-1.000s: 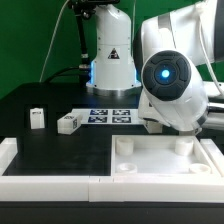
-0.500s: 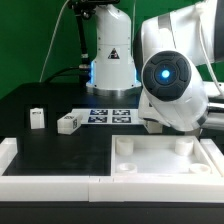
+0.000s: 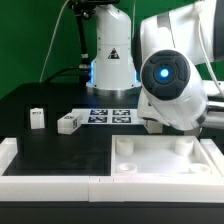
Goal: Assemble one leg
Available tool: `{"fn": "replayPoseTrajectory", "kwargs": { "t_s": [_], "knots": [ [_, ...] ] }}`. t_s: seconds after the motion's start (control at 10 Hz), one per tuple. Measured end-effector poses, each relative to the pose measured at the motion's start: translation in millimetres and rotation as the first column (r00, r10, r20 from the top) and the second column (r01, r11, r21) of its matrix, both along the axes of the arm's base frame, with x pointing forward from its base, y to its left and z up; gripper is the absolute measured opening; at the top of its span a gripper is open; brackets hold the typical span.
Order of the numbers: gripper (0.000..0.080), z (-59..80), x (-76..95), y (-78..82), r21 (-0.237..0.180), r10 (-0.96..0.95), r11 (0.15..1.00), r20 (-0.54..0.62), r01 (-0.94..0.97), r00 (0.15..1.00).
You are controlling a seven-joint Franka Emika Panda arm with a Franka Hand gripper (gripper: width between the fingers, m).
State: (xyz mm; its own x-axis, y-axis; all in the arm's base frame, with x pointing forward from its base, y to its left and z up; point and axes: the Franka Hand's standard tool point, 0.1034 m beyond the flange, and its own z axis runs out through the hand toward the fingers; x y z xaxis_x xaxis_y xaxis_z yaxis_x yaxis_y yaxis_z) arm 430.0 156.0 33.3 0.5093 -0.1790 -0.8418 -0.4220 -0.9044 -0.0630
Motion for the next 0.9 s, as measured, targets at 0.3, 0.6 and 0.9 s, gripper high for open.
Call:
{"fn": "replayPoseTrajectory", "kwargs": {
  "t_s": [0.3, 0.6, 0.9],
  "knots": [
    [0.029, 29.9, 23.8, -9.7, 0.037, 0.007, 0.999, 0.019, -0.008, 1.0],
    [0.029, 27.1, 37.1, -8.3, 0.014, -0.012, 1.0, 0.103, 0.011, 0.995],
    [0.029, 29.2, 51.4, -11.7, -0.104, 0.007, 0.994, 0.407, 0.039, 0.913]
  ]
}}
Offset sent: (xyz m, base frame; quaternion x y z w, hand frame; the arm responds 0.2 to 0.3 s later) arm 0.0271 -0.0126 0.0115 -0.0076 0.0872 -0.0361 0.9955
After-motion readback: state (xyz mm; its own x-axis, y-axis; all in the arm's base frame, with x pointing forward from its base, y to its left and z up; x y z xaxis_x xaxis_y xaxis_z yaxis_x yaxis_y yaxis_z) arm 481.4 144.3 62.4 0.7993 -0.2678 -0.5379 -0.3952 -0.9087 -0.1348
